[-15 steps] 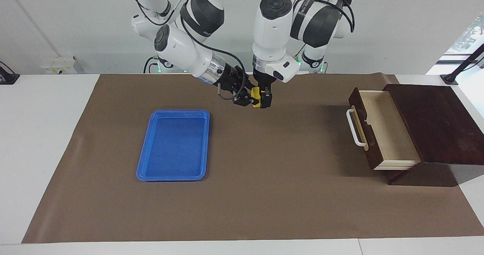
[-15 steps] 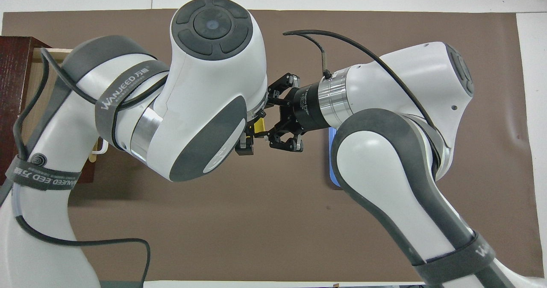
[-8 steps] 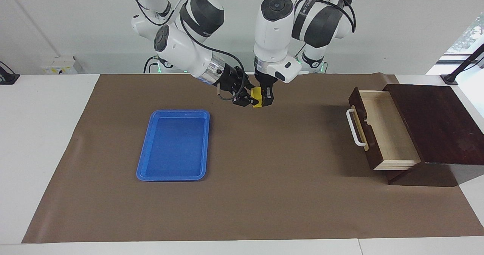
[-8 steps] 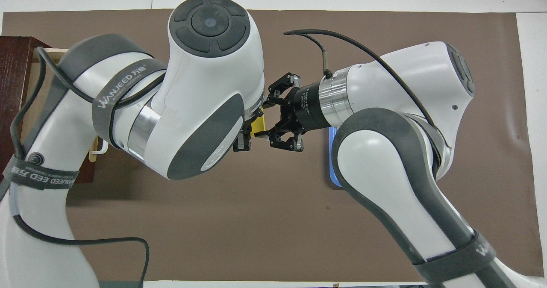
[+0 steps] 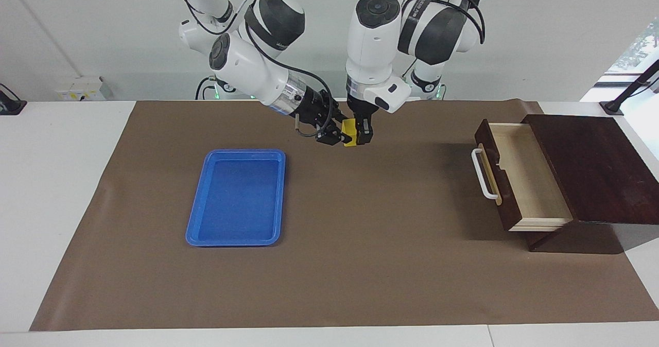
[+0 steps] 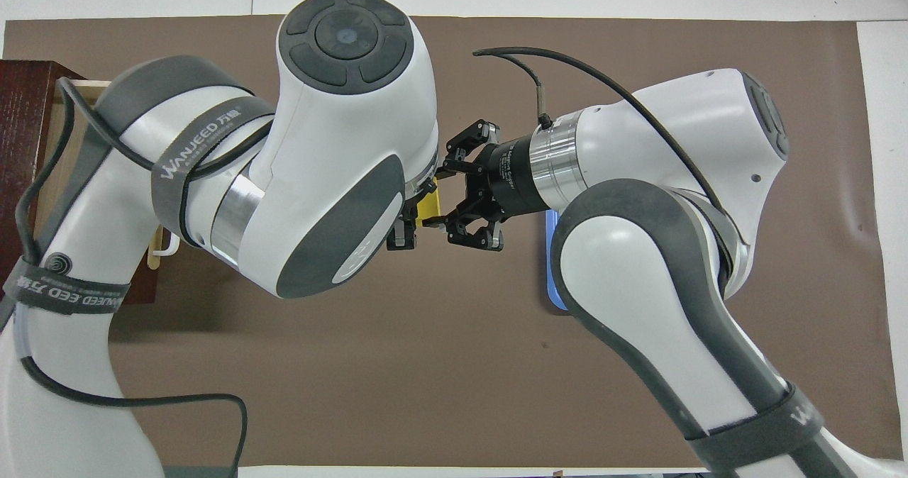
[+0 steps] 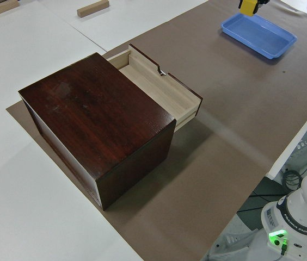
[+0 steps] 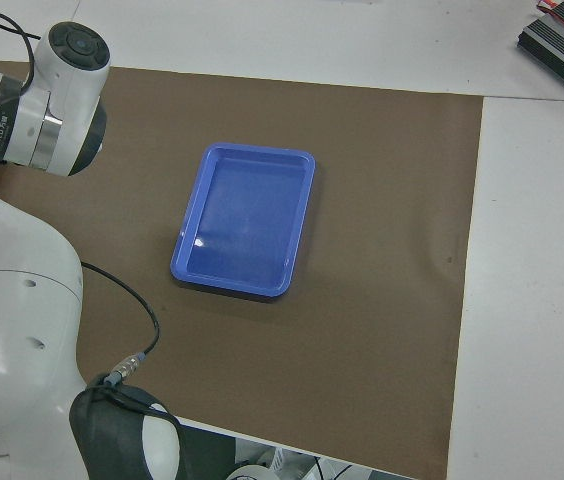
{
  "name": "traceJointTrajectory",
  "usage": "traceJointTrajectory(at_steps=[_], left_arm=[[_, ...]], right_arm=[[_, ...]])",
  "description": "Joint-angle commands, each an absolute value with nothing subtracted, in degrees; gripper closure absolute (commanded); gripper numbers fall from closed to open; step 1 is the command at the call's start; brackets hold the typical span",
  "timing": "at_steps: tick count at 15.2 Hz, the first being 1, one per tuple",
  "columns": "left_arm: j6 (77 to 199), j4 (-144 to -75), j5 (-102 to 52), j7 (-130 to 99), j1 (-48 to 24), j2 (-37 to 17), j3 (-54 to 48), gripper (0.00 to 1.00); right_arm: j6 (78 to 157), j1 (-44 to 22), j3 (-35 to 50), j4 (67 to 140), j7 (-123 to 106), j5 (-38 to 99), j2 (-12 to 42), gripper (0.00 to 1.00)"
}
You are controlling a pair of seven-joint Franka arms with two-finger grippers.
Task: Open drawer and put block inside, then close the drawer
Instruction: 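Close the left gripper on the block while the right gripper opens, then carry the block to the drawer with the left gripper while the right gripper withdraws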
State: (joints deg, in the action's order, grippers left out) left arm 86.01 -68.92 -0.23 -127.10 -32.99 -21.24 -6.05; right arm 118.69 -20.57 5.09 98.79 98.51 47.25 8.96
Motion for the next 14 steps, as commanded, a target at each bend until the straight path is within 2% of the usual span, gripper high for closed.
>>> traceJointTrajectory(at_steps=[1,5,8,11,14], left_arm=[[85.9,-66.8,-0.5,-127.2,-33.4,-22.3,-5.4,1.00],[85.9,-67.0,0.2,-126.3,-33.4,-22.1,-5.4,1.00],[85.7,-68.0,2.2,-123.3,-33.3,-21.9,-5.5,1.00],[85.0,-68.8,3.2,-116.2,-29.7,-21.1,-5.4,1.00],[85.3,-73.4,3.7,-107.7,-24.6,-18.6,-5.4,1.00]], right_arm=[[120.6,-20.4,5.1,97.8,102.2,46.1,9.4,0.00],[120.7,-19.8,5.0,97.6,102.3,46.1,9.8,0.00],[118.1,-14.8,4.8,96.2,99.4,40.2,9.8,0.00],[108.0,-8.6,4.6,93.0,84.6,35.6,9.9,0.00],[98.1,-4.1,4.4,91.1,65.5,29.3,9.3,0.00]])
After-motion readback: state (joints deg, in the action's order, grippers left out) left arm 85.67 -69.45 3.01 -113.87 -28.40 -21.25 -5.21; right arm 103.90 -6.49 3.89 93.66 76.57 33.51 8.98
